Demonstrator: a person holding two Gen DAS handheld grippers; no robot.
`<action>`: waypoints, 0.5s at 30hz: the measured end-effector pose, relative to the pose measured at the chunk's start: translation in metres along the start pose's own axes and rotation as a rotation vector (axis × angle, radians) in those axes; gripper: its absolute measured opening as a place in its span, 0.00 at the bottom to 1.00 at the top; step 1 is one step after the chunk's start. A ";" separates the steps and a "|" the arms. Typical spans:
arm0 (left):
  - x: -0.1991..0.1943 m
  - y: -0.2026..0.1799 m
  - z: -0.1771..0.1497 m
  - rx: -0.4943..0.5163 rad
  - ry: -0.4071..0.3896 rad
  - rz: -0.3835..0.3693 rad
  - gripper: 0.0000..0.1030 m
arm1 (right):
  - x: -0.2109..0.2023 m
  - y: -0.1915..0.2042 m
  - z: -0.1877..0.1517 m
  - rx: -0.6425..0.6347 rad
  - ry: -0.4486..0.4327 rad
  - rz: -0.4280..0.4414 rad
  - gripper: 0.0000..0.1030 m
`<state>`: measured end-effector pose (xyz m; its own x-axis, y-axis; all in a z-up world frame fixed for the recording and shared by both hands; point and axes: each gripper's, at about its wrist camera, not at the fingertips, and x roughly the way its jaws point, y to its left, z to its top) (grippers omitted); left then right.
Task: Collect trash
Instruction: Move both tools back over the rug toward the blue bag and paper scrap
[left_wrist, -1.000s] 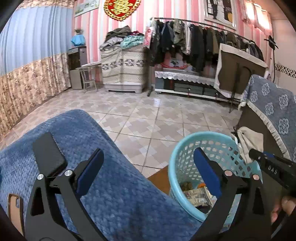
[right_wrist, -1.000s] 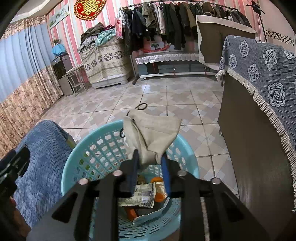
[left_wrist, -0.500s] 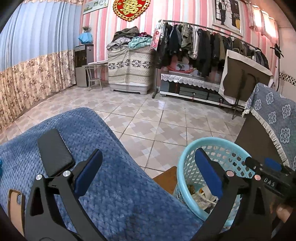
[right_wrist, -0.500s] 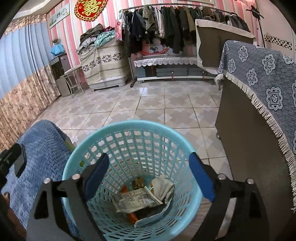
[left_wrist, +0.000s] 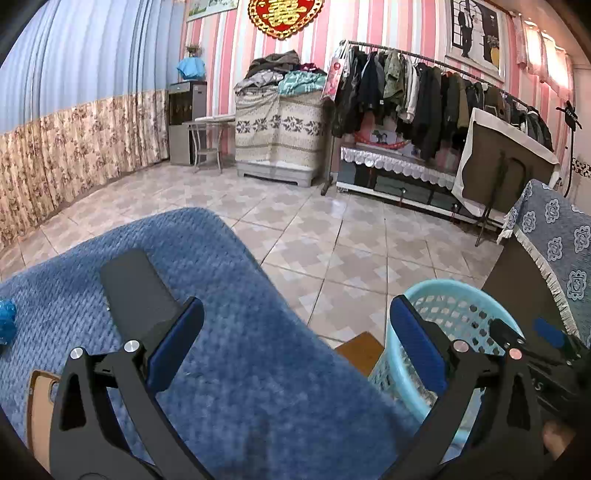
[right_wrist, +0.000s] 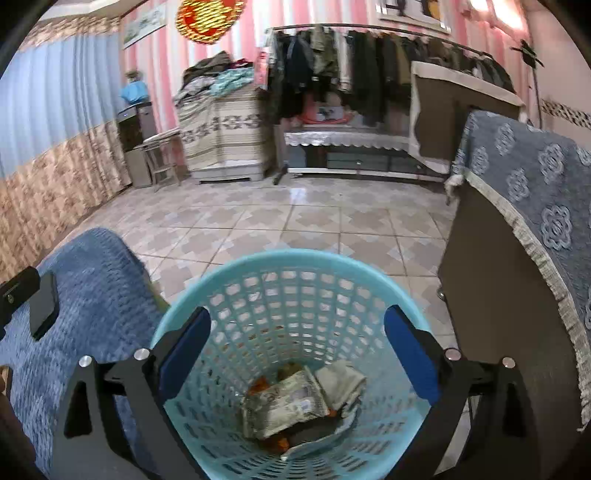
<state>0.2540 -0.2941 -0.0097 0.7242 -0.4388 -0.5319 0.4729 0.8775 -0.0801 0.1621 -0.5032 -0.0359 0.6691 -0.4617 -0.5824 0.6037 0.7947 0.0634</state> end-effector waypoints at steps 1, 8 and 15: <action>-0.003 0.007 -0.001 -0.004 -0.001 0.013 0.95 | 0.000 0.007 -0.001 -0.019 -0.001 0.012 0.91; -0.023 0.069 -0.016 -0.093 0.027 0.068 0.95 | -0.004 0.051 -0.008 -0.129 -0.019 0.117 0.91; -0.066 0.156 -0.043 -0.172 -0.006 0.236 0.95 | -0.021 0.089 -0.016 -0.192 -0.048 0.223 0.91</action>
<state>0.2584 -0.1204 -0.0239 0.8073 -0.2190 -0.5480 0.1992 0.9752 -0.0962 0.1949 -0.4170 -0.0309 0.7981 -0.2821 -0.5325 0.3499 0.9364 0.0283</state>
